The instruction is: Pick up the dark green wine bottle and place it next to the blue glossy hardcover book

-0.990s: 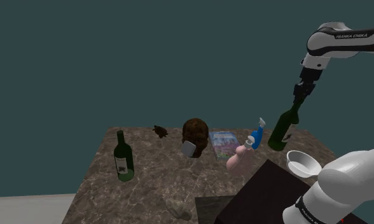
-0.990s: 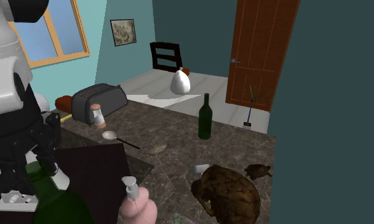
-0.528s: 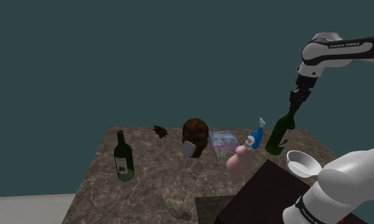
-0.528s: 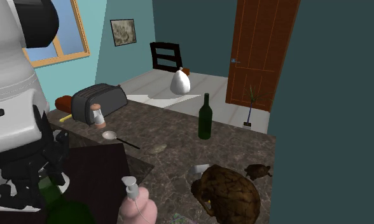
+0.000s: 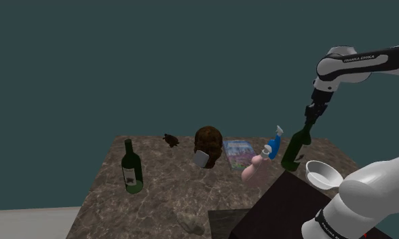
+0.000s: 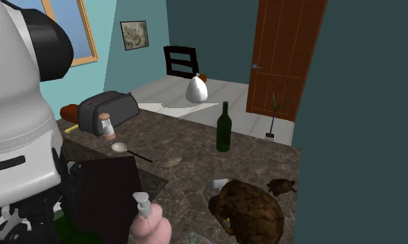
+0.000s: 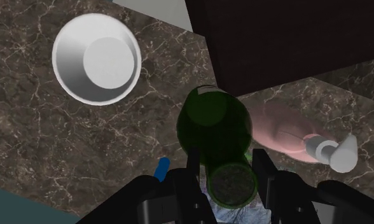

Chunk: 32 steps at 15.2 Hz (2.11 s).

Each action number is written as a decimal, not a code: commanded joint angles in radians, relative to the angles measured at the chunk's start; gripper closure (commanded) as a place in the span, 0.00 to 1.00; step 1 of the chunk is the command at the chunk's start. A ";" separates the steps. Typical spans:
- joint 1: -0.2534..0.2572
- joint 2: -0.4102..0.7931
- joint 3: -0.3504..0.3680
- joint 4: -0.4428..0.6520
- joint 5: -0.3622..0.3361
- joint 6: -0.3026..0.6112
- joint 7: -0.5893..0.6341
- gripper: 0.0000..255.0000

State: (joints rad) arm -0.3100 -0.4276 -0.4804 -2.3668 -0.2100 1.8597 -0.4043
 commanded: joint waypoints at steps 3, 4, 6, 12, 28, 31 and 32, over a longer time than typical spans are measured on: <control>0.000 0.015 -0.010 -0.042 -0.002 0.058 -0.001 1.00; 0.000 0.020 -0.013 -0.052 -0.003 0.073 -0.001 1.00; 0.000 0.032 -0.019 -0.071 -0.003 0.102 -0.003 1.00; 0.002 0.072 -0.038 -0.122 -0.001 0.193 -0.010 1.00; 0.016 0.188 -0.078 -0.202 0.025 0.383 -0.038 1.00; 0.016 0.188 -0.078 -0.202 0.025 0.383 -0.038 1.00; 0.016 0.188 -0.078 -0.202 0.025 0.383 -0.038 0.00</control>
State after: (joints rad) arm -0.2937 -0.2396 -0.5581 -2.5692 -0.1849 2.2428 -0.4426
